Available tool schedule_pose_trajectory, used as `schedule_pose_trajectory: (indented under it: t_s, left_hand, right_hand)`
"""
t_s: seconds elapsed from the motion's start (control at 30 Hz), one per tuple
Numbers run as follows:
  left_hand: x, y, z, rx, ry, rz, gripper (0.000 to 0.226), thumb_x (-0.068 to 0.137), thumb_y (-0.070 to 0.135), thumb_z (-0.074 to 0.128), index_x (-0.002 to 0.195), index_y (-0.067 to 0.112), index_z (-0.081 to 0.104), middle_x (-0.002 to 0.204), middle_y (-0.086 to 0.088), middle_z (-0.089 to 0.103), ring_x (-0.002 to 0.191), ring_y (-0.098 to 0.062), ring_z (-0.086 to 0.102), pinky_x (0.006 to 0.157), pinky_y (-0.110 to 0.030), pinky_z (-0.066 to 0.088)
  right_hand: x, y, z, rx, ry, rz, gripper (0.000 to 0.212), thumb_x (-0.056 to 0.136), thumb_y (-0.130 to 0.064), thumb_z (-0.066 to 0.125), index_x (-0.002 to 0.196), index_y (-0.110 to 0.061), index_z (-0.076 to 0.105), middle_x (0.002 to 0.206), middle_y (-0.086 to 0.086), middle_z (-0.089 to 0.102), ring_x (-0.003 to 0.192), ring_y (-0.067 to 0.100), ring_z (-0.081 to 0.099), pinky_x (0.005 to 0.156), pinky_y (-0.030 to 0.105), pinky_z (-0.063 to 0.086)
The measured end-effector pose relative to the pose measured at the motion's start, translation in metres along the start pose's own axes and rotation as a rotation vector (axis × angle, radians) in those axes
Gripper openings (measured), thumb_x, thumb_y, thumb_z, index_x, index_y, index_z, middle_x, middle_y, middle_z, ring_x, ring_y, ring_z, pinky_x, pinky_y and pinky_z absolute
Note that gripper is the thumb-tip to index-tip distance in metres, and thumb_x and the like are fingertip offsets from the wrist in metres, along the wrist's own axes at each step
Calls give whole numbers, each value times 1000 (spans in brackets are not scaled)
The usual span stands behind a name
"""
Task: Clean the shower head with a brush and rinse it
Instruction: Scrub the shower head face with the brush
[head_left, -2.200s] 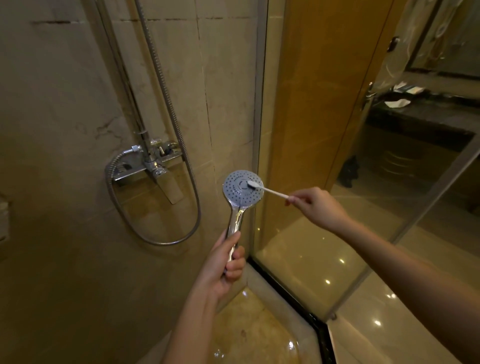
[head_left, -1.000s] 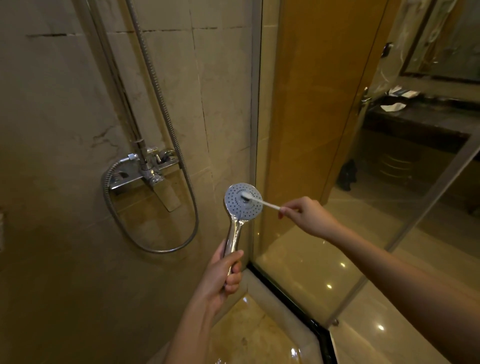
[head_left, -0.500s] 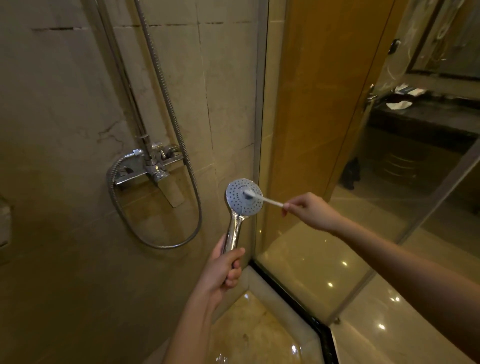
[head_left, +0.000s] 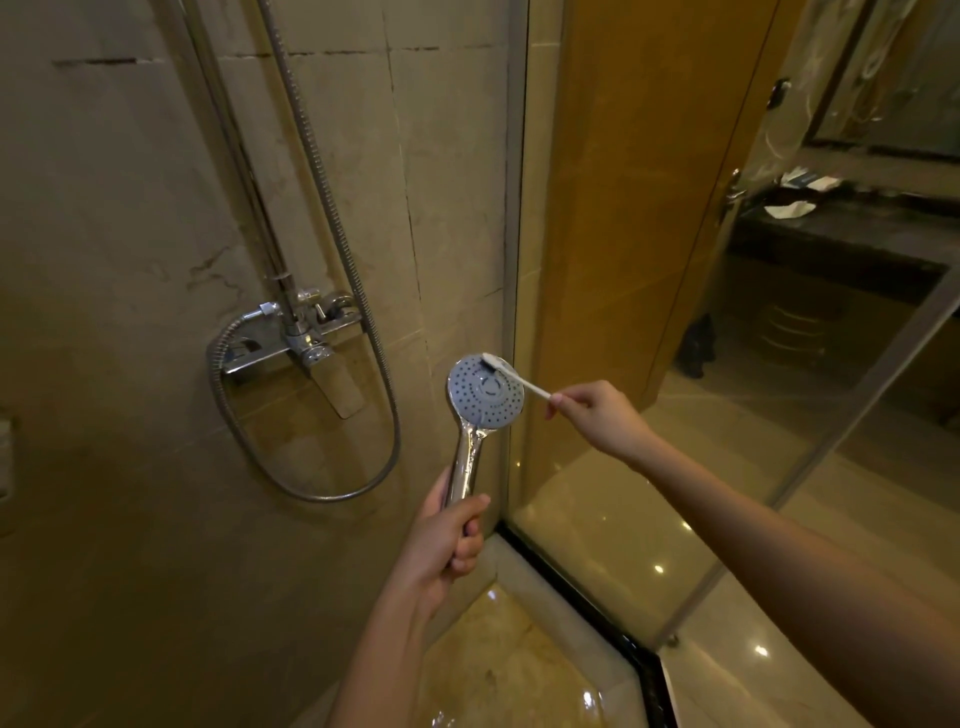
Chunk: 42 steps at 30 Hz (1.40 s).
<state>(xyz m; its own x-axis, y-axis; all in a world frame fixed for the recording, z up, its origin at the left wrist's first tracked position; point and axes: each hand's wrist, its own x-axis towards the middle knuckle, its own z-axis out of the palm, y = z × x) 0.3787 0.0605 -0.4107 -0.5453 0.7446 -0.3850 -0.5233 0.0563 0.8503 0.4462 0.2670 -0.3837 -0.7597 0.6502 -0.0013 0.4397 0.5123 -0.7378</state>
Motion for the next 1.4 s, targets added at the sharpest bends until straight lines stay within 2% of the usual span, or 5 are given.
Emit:
schedule_pose_trajectory:
  t_s: [0.37,0.53,0.73,1.07,1.4]
  left_hand:
    - [-1,-6,-3,-28,42,3,33,90,0,48,110,26,52,44,5,36,27,0,25,28,-7,14]
    - [-1,-5,-2,-81,7,-45,26,91,2,48,106,22,52,44,5,36,28,0,24,27,-8,13]
    - [-1,-5,3,-156,-4,-134,2,94,27,49,96,26,50,46,4,36,26,0,24,26,-7,15]
    - [7,-2,1,-339,-111,-323,38,96,41,39,67,18,33,30,3,29,18,-2,22,19,-11,15]
    - [4,-3,2,-323,-166,-310,34,94,37,40,66,20,28,28,-1,30,17,-2,23,20,-9,15]
  right_hand:
    - [1,-4,2,-22,-94,-13,25,96,-34,52,81,-25,69,62,-1,54,57,15,46,56,33,39]
    - [3,6,-5,-48,-13,23,24,96,-34,52,79,-27,68,65,-1,59,59,17,49,58,34,42]
    - [-4,23,-21,-127,-9,39,26,94,-37,53,76,-29,69,70,7,64,57,23,50,56,38,44]
    - [-18,24,-35,-245,-81,-20,21,95,-38,53,80,-33,66,72,1,66,60,19,57,58,37,49]
    - [-16,26,-53,-217,-7,-29,22,94,-38,53,77,-34,66,70,1,64,60,20,56,61,42,51]
